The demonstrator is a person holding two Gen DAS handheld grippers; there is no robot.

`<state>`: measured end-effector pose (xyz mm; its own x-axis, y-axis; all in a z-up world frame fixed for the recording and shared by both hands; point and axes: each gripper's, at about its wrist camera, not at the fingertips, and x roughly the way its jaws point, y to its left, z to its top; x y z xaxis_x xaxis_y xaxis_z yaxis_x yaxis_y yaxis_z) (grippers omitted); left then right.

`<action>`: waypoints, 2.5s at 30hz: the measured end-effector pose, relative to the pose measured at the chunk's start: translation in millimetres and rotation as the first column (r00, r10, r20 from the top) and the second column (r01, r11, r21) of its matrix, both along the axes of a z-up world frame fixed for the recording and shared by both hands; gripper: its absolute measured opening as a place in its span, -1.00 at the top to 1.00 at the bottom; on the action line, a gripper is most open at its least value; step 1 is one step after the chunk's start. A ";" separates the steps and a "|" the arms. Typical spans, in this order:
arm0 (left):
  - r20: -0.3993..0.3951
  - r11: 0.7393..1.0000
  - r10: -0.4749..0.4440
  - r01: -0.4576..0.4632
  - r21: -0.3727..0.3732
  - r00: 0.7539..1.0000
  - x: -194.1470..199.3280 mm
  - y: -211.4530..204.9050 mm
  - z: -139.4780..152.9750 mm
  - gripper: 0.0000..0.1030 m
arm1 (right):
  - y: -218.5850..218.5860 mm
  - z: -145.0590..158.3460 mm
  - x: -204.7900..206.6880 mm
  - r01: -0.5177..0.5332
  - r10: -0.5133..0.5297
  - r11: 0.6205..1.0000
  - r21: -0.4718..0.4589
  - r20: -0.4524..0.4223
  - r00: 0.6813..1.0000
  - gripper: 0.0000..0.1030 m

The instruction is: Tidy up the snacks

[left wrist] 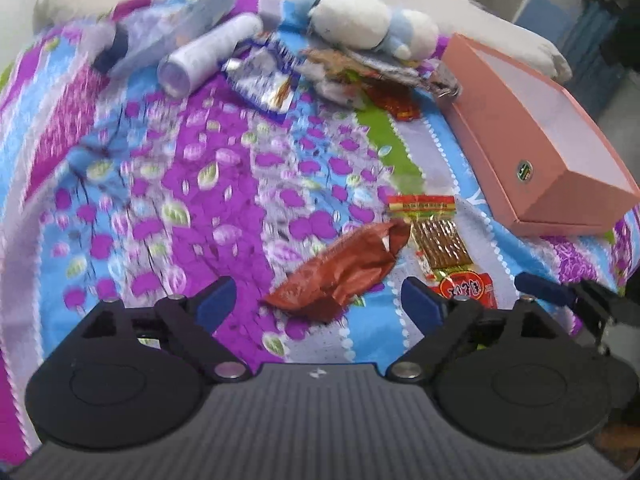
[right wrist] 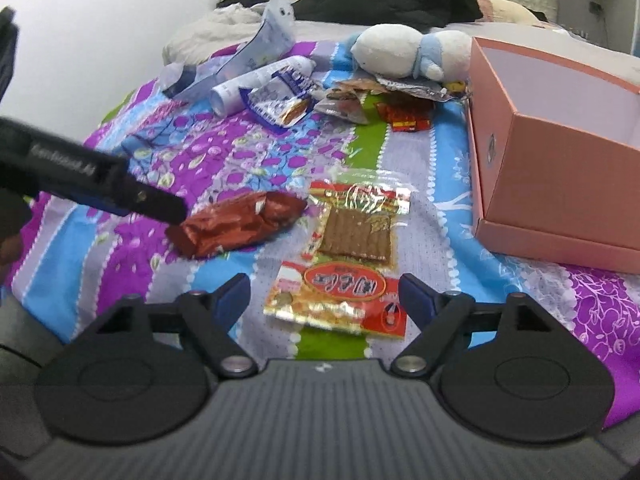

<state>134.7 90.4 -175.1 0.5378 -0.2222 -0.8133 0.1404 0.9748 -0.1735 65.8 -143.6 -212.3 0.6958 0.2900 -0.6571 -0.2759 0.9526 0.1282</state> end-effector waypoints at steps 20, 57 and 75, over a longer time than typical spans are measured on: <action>-0.104 0.977 -0.209 0.212 0.025 0.972 44.4 -18.9 -51.8 -0.53 | 8.7 -38.7 51.7 0.007 -0.010 0.998 -0.064 -0.048 0.999 -0.65; 0.010 0.985 0.137 -0.135 -0.108 0.991 24.0 -1.8 16.5 0.15 | 8.7 15.7 41.8 0.046 -0.047 0.998 -0.041 -0.028 0.998 0.12; 0.157 0.977 0.100 -0.067 -0.201 0.982 12.5 -52.8 106.3 0.16 | -30.2 104.0 17.1 0.121 -0.116 0.992 -0.032 0.116 0.986 0.13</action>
